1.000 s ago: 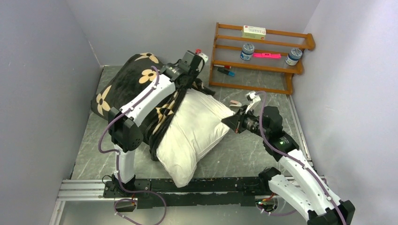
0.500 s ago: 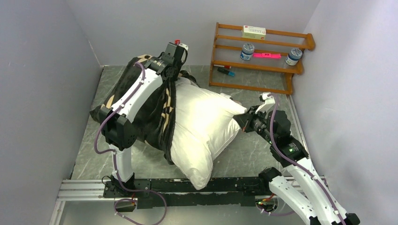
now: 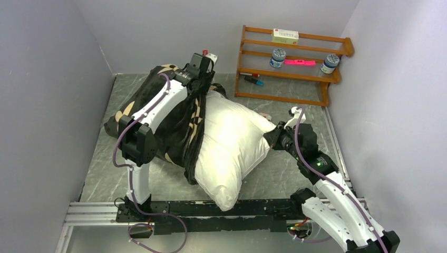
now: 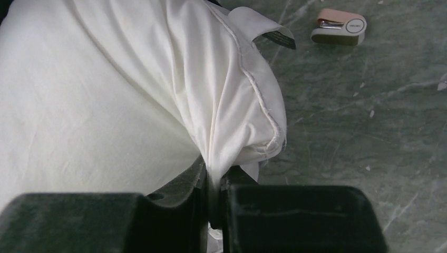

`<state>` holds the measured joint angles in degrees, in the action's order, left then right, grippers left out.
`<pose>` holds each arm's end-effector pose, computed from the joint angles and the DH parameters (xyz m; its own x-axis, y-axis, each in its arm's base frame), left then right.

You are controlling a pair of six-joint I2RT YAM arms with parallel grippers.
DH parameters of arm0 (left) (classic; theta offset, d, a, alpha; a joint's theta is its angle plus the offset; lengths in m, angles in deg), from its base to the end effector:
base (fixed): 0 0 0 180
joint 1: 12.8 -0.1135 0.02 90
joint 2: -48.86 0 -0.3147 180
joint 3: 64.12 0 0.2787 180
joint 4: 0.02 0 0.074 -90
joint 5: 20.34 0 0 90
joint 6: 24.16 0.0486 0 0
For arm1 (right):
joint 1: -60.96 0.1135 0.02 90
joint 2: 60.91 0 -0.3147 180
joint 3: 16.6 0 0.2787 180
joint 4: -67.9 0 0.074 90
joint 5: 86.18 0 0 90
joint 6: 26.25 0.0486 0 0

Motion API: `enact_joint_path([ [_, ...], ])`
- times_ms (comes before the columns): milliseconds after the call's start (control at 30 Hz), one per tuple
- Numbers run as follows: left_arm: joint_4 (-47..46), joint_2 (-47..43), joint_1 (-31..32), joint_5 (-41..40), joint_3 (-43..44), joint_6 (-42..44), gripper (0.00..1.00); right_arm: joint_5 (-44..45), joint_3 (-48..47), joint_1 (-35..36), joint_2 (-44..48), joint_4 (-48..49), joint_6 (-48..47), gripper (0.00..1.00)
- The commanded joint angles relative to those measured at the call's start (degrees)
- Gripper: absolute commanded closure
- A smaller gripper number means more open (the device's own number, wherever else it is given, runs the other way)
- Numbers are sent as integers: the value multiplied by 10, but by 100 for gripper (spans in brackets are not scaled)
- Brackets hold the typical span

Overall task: Remove the pillowcase from the pillow
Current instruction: Remove the pillow from the pillowcase.

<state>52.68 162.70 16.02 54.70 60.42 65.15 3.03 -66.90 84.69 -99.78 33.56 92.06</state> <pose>0.4537 -0.2353 0.3722 -0.5898 0.3112 -0.7452 0.2906 0.9427 0.1638 0.1472 0.0654 0.3185 -0.5101 0.2938 -0.8084 -0.1955 0.8757 0.4416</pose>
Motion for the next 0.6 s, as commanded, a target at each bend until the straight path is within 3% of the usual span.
enact_joint_path([
  [0, -48, -25, 9, 14, -20, -24, 47, 25, -25, -5, 5, -7, -24, 78],
  [200, -65, -121, 8, 9, -61, -37, 21, -16, -85, -4, -28, -47, -90, 44],
  [333, -92, -194, 8, 39, -111, -33, 9, -48, -116, -4, -40, -47, -122, 26],
  [567, -154, -329, 8, 97, -253, -18, 4, -94, -167, 4, -70, -47, -171, 10],
])
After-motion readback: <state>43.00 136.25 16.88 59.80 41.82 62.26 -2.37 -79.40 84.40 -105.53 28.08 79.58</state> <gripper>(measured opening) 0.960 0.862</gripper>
